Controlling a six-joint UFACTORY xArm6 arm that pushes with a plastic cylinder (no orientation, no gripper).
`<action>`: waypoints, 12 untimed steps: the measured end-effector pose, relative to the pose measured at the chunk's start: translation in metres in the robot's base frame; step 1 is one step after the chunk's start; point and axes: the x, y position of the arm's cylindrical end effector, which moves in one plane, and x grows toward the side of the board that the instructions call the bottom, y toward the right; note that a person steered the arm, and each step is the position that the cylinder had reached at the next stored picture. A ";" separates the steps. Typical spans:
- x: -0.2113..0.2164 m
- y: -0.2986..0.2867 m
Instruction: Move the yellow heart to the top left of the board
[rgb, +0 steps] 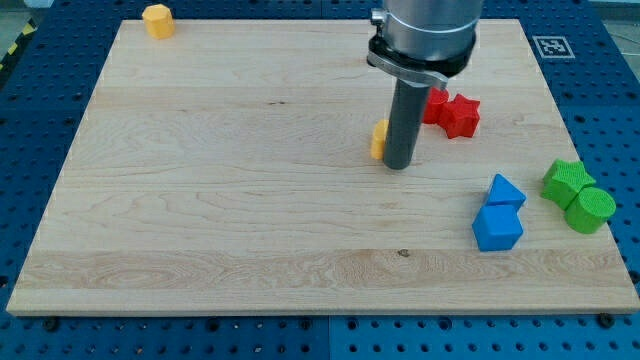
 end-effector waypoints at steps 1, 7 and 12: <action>-0.020 0.005; -0.076 -0.077; -0.133 -0.187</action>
